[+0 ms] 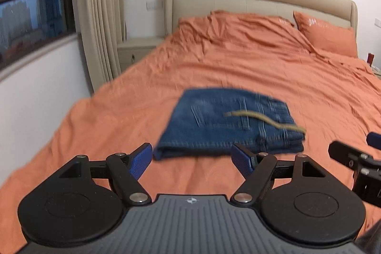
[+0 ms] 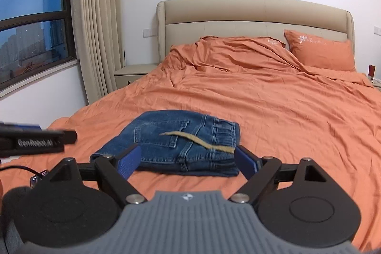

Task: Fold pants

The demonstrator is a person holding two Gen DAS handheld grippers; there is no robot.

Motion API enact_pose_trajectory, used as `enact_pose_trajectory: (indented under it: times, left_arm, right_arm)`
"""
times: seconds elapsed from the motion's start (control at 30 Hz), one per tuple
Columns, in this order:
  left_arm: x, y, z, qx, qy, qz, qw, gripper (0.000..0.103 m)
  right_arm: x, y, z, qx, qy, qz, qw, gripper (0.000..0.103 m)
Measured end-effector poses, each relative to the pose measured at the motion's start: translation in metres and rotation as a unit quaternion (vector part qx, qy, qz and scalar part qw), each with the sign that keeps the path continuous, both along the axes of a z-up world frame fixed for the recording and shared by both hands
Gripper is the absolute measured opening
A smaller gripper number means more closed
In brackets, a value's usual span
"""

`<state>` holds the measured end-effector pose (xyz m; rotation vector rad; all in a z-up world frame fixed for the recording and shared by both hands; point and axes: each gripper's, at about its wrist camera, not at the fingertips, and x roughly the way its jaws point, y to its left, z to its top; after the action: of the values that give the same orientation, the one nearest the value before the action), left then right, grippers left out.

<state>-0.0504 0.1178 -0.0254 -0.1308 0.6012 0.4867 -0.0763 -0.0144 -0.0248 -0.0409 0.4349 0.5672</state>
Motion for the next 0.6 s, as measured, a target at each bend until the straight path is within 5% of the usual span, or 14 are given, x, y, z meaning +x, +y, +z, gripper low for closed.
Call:
enact_pose_trajectory:
  times: [0.6]
  left_arm:
    - [0.013,-0.009,-0.030,0.012,0.067,-0.016,0.9976,0.087]
  right_arm:
    - [0.020,0.022,-0.039,-0.032,0.055,-0.003,0.998,0.082]
